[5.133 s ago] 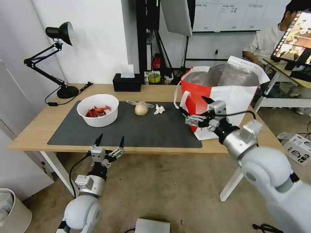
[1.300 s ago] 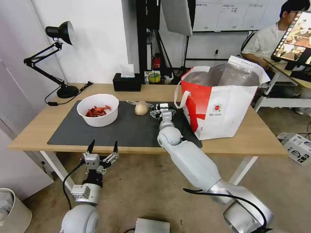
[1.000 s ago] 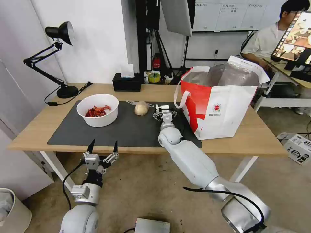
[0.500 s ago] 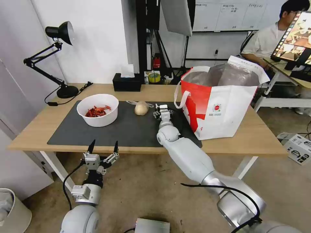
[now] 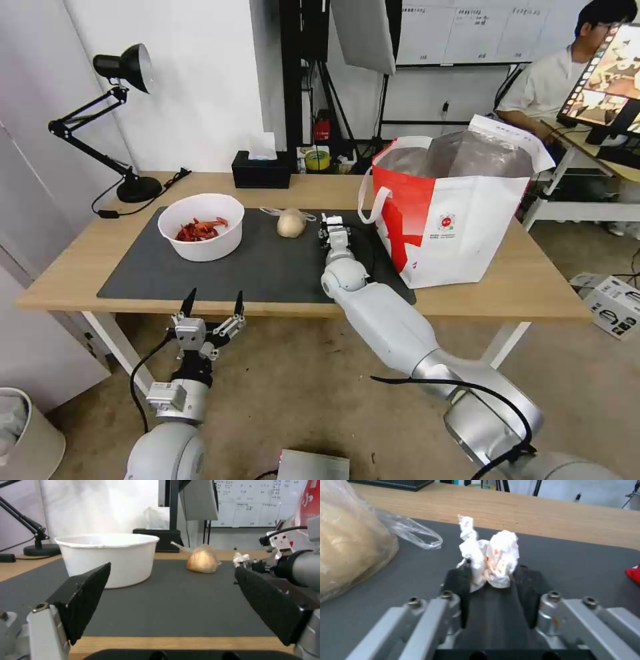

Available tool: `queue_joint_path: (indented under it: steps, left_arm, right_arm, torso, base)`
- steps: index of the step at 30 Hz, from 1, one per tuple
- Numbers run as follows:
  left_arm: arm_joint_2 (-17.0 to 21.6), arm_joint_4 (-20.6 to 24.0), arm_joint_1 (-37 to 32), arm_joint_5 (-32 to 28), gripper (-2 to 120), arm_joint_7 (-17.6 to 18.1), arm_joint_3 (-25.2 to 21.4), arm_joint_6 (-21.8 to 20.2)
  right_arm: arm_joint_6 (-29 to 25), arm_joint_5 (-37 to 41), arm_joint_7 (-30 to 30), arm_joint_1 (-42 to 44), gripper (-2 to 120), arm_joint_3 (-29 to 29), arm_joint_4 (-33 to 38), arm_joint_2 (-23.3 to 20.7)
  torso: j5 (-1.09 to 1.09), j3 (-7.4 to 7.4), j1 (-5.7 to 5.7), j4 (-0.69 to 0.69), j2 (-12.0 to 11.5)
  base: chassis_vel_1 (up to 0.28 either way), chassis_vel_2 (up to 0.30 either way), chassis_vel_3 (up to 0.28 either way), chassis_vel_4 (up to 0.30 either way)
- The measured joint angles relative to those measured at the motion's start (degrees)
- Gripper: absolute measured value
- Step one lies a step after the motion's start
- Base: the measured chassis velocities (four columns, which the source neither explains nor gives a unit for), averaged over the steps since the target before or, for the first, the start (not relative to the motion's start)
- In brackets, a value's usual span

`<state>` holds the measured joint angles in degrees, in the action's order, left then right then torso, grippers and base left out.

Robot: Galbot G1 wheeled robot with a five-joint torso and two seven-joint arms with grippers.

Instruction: Pick up the trash from the table and place it into the takeout bag.

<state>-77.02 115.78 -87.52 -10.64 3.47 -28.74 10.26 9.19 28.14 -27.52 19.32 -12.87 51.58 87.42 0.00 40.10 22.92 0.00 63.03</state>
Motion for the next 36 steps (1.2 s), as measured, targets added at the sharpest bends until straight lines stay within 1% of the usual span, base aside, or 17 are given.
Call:
queue_joint_path:
  steps: [1,2,4,5,8,21,23,24,26,27,30,31,33,34,36]
  left_arm:
    - [0.0,0.0,0.0,0.0,100,0.0,0.0,0.0]
    - [0.0,0.0,0.0,0.0,100,0.0,0.0,0.0]
    - [-0.1,-0.1,0.0,0.0,100,0.0,0.1,0.1]
    - [-0.1,-0.1,0.0,0.0,100,0.0,0.1,0.1]
    - [-0.1,-0.2,0.0,0.0,100,0.0,0.1,0.1]
    - [-0.2,-0.6,0.2,0.0,100,0.0,0.0,0.1]
    - [-0.2,-0.8,0.3,0.0,100,0.0,0.0,0.1]
    - [-0.2,-0.8,0.3,0.0,100,0.0,0.0,0.1]
    - [-0.3,-1.0,0.4,0.0,100,0.0,0.2,0.1]
    - [-0.3,-1.0,0.4,0.0,100,0.0,0.2,0.1]
    - [-0.3,-1.2,0.4,0.0,100,0.0,0.4,0.1]
    - [-0.3,-1.2,0.4,0.0,100,0.0,0.4,0.1]
    - [-0.3,-1.2,0.5,0.0,100,0.0,0.4,0.1]
    - [-0.3,-1.2,0.5,0.0,100,0.0,0.4,0.1]
    - [-0.4,-1.2,0.4,0.1,100,0.0,0.4,0.1]
  right_arm:
    - [-0.1,0.0,0.1,0.0,25,-0.1,0.0,-0.1]
    - [-0.1,0.0,0.1,0.0,25,-0.1,0.0,-0.1]
    - [-0.1,0.1,0.1,0.0,13,-0.2,0.0,-0.3]
    - [-0.1,0.1,0.1,0.0,13,-0.2,0.0,-0.3]
    - [-0.1,0.3,0.1,0.1,0,-0.4,0.5,-0.6]
    - [-0.2,2.3,-0.1,1.2,0,-1.6,4.9,-2.2]
    - [-1.9,2.5,0.7,1.8,0,-1.9,6.5,-2.8]
    - [-1.9,2.5,0.7,1.8,0,-1.9,6.5,-2.8]
    - [-4.6,2.5,2.0,2.5,0,-2.3,8.3,-3.5]
    - [-4.6,2.5,2.0,2.5,0,-2.3,8.3,-3.5]
    - [-9.2,2.1,4.7,3.1,0,-2.7,10.9,-4.1]
    - [-9.2,2.1,4.7,3.1,0,-2.7,10.9,-4.1]
    - [-13.4,1.1,7.0,3.3,0,-2.9,12.6,-4.4]
    - [-13.4,1.1,7.0,3.3,0,-2.9,12.6,-4.4]
    - [-16.5,-0.4,7.9,3.3,0,-3.1,14.5,-4.5]
  torso:
    - [0.0,0.0,0.0,0.0,0.0]
    - [0.0,0.0,0.0,0.0,0.0]
    - [0.0,0.0,0.0,0.0,0.0]
    - [0.0,0.0,0.0,0.0,0.0]
    - [0.0,0.0,0.0,0.0,0.0]
    - [0.0,0.0,0.0,0.0,0.0]
    - [0.0,0.0,0.0,-0.01,0.0]
    - [0.0,0.0,0.0,-0.01,0.0]
    - [0.0,0.0,0.0,0.0,0.0]
    - [0.0,0.0,0.0,0.0,0.0]
    - [0.0,0.0,0.0,0.0,0.0]
    - [0.0,0.0,0.0,0.0,0.0]
    - [0.0,0.0,0.0,0.0,0.0]
    - [0.0,0.0,0.0,0.0,0.0]
    - [0.0,0.0,0.0,0.0,0.0]
  base:
    - [0.0,0.0,0.0,0.0]
    - [0.0,0.0,0.0,0.0]
    - [0.0,0.0,0.0,0.0]
    - [0.0,0.0,0.0,0.0]
    - [0.0,0.0,0.0,0.0]
    - [0.0,0.0,0.0,0.0]
    - [0.0,0.0,0.0,0.0]
    - [0.0,0.0,0.0,0.0]
    - [0.0,0.0,0.0,0.0]
    - [0.0,0.0,0.0,0.0]
    - [0.0,0.0,0.0,0.0]
    - [0.0,0.0,0.0,0.0]
    - [0.0,0.0,0.0,0.0]
    - [0.0,0.0,0.0,0.0]
    - [0.0,0.0,0.0,0.0]
